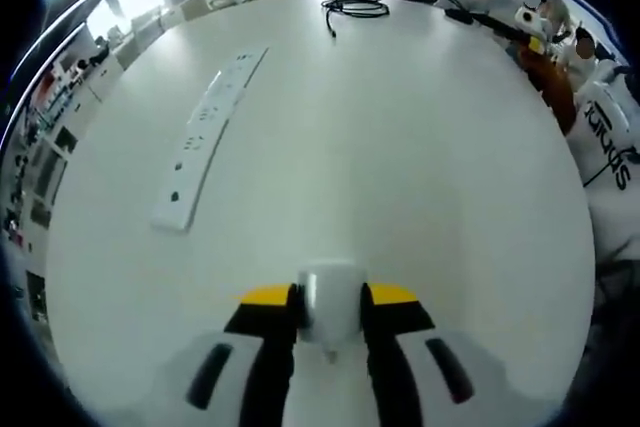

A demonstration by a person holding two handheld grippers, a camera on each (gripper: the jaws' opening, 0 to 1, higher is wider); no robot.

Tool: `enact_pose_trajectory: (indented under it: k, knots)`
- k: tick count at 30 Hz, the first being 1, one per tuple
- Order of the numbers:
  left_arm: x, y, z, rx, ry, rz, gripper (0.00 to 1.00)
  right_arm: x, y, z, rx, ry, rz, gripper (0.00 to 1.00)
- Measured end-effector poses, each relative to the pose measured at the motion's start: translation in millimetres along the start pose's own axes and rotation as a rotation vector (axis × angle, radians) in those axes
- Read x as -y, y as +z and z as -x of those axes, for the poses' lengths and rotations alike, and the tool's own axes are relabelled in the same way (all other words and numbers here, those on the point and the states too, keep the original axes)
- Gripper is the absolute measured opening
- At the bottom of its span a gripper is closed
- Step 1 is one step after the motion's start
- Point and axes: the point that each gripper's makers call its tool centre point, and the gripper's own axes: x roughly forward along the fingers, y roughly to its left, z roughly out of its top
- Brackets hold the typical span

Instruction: Plug the desk Type‑C cable into the charger adapter.

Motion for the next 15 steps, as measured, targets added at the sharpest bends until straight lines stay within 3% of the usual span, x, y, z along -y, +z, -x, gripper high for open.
enact_pose_trajectory:
  k: [15]
  knots:
    - [25.8,-3.8,2.8,0.026,-0.004,-0.001,0.25,-9.3,3.2,1.2,0.008,0.023,0.001,1.0]
